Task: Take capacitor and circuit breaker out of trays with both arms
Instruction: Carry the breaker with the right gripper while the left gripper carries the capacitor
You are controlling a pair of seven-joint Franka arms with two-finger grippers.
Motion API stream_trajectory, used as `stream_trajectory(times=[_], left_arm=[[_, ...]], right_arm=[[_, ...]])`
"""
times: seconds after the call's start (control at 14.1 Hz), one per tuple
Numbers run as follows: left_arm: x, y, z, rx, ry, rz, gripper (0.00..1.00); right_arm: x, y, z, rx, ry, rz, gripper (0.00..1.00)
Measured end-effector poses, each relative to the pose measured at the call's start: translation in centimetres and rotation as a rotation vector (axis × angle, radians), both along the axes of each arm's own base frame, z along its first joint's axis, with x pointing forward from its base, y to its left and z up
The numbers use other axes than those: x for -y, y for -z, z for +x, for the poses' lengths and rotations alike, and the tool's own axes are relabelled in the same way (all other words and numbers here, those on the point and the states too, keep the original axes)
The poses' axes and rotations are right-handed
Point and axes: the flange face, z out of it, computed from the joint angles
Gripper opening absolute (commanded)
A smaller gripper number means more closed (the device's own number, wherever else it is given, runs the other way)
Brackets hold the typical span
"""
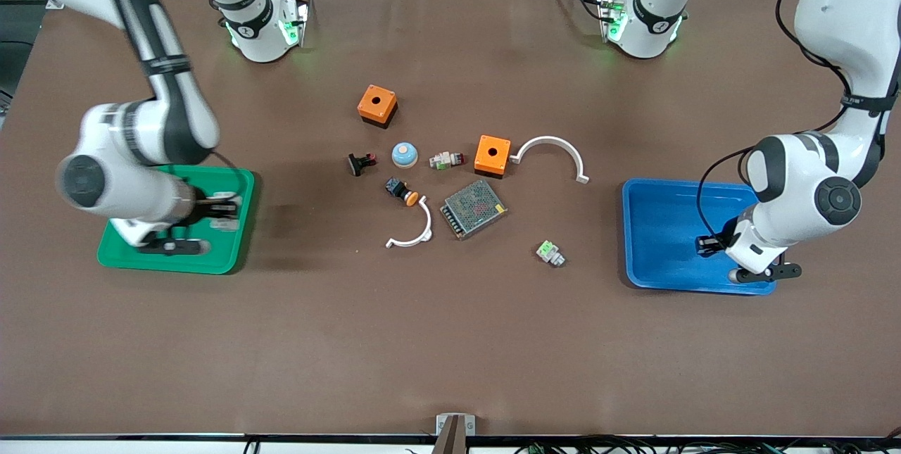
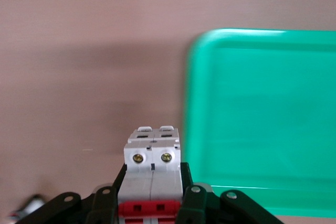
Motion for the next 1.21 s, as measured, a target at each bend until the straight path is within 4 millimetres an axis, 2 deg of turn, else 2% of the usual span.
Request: stream_trajectory(times=[0.14,0.21,0.35,0.43,0.57,0.71,0.92,1.13,1.21], left_arm=[[4.4,-3.4,-0.6,-0.023,-0.002,-0.012,0.00],[6.6,-4.4,-1.1,-0.041,-0.025,-0.015,0.00],[11.4,-4.8,-2.3,-0.070,-0.089,-0.027,0.00],[13.4,-4.5,-2.9,-0.084,-0.111,-0.031,0.00],[16.5,-3.5,-4.1,-0.117,-0.160,-0.034,0.00],[19.6,-2.2,-5.2,-0.147,-0.212,-0.028,0.00],[24.8,0.0,-7.3,-0.182,-0.280,-0.009,0.00],[27.2,2.3,-8.9,-0.200,-0.325,0.000,0.00],[28.0,3.2,-9.6,-0.203,-0.334,0.020,0.00]], right_arm=[[-6.9,0.6,-0.7,0.039,0.026,-0.001,0.00],[-9.9,1.2,-1.3,0.060,0.044,-0.004,0.00],[-14.7,3.3,-2.3,0.088,0.074,-0.009,0.00],[-16.3,4.4,-2.8,0.099,0.086,-0.011,0.00],[-18.7,6.8,-3.5,0.114,0.104,-0.013,0.00],[-20.0,8.8,-3.9,0.125,0.123,-0.016,0.00],[-21.5,10.3,-4.1,0.124,0.148,-0.022,0.00],[-22.9,10.9,-4.2,0.124,0.158,-0.025,0.01],[-23.2,11.1,-4.2,0.124,0.157,-0.025,0.12]])
